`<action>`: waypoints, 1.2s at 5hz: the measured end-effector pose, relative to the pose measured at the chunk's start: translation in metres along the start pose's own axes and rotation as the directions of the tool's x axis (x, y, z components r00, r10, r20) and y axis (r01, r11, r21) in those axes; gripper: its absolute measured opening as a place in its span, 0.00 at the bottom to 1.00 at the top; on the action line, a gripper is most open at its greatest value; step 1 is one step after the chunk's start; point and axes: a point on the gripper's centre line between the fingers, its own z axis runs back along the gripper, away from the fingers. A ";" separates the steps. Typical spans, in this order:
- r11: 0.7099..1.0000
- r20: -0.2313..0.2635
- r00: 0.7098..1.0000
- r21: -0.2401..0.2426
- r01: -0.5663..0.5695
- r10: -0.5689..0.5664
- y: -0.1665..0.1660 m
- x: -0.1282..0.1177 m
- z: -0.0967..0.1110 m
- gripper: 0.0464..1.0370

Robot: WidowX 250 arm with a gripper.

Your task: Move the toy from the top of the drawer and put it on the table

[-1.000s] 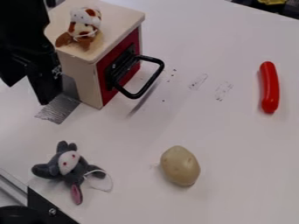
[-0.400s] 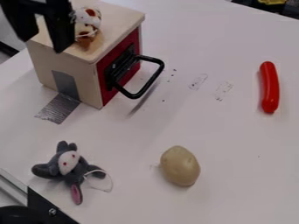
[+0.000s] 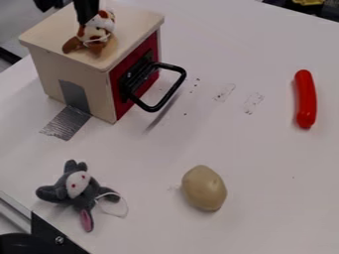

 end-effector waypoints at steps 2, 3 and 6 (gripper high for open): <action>0.999 -0.060 0.998 -0.001 -0.037 0.037 0.005 0.034 -0.035 0.96; 0.999 -0.106 0.994 0.001 -0.034 0.033 0.000 0.037 -0.050 0.96; 0.996 -0.152 0.988 -0.089 -0.026 0.013 -0.016 0.035 -0.060 0.46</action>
